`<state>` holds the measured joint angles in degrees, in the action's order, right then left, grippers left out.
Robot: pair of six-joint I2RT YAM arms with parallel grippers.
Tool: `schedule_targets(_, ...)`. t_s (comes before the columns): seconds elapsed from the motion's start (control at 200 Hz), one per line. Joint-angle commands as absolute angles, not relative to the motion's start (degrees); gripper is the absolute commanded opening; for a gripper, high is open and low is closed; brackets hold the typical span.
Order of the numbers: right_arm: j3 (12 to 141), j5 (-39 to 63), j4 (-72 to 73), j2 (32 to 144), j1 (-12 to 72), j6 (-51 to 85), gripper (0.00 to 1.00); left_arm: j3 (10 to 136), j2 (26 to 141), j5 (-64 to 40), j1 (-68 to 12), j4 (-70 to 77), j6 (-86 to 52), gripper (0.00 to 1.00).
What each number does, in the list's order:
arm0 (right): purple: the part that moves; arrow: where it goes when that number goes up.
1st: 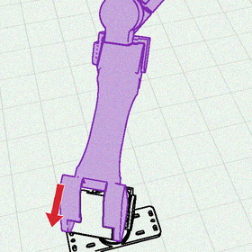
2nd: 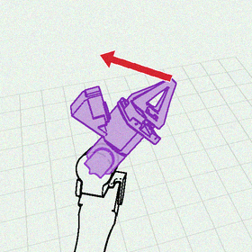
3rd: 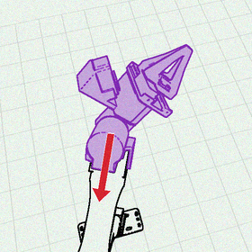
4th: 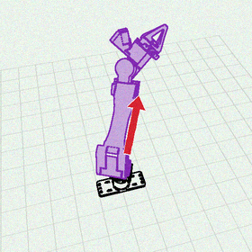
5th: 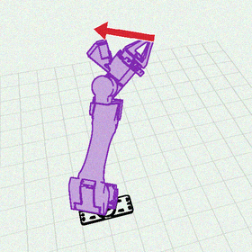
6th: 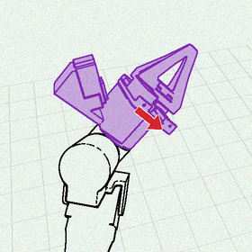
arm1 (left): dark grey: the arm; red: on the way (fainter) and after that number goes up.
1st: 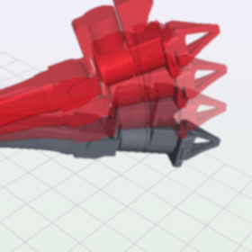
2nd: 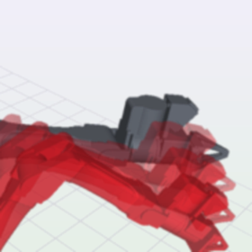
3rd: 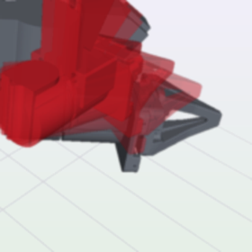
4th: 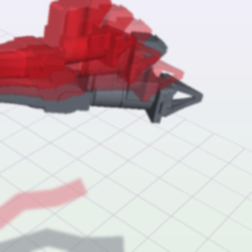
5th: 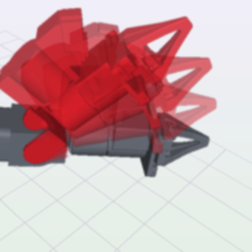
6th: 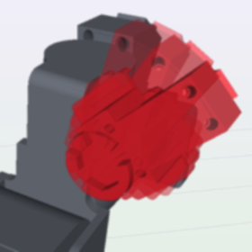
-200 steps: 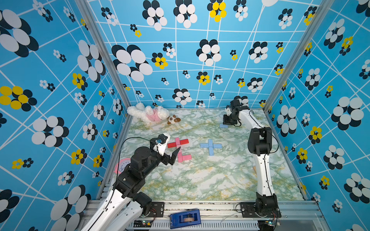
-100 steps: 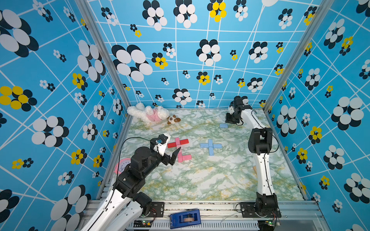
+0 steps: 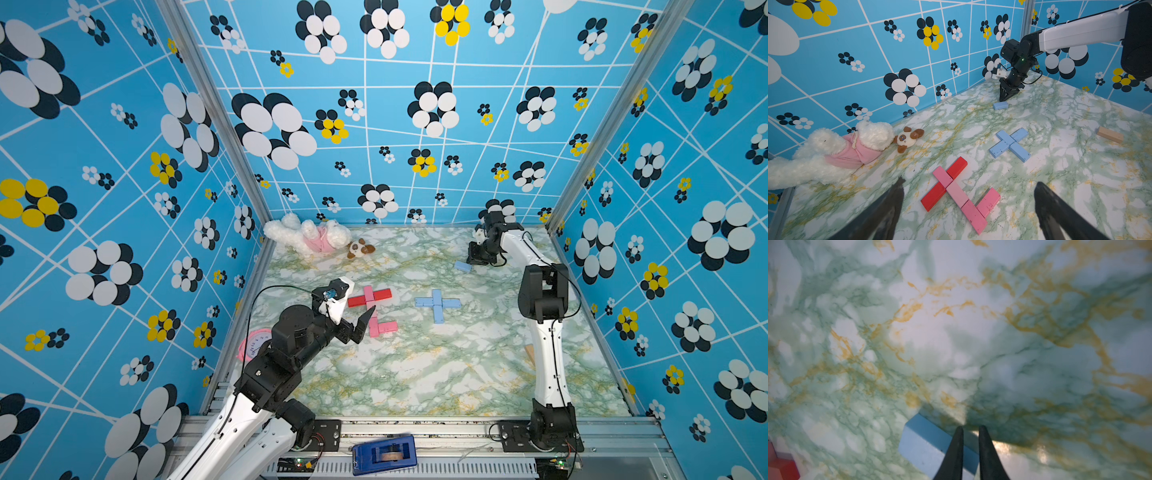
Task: Assemble the letter t with building blocks
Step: Pick up the building block from the center of the board.
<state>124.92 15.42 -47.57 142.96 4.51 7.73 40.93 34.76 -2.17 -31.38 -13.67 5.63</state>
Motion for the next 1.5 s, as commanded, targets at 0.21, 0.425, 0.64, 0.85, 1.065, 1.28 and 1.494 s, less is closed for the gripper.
schedule_targets(0.21,110.1,18.7,-41.9,131.8,5.3,7.7,0.19,40.8,34.0,-2.0,-32.2,-13.3,6.4,0.99)
schedule_targets(0.425,106.9,20.6,-41.6,129.8,7.1,6.9,0.25,40.8,33.8,-1.9,-32.4,-13.4,6.5,0.99)
schedule_targets(0.64,105.2,16.2,-41.1,126.5,9.0,5.3,0.46,40.8,33.8,-1.4,-32.6,-13.5,6.7,0.99)
schedule_targets(0.85,106.7,9.9,-43.2,126.5,10.1,1.1,0.59,40.7,34.0,-1.3,-32.5,-13.4,6.7,0.99)
schedule_targets(1.065,111.5,5.2,-46.3,129.9,11.5,-1.3,0.63,40.8,34.3,-1.3,-32.6,-13.4,6.8,0.99)
schedule_targets(1.28,117.3,4.3,-48.8,134.1,12.6,-1.6,0.61,40.8,34.4,-0.8,-32.7,-13.5,6.8,0.99)
schedule_targets(1.494,121.3,2.7,-51.0,137.3,13.3,-1.5,0.55,40.8,34.3,-0.5,-32.7,-13.5,6.9,0.99)
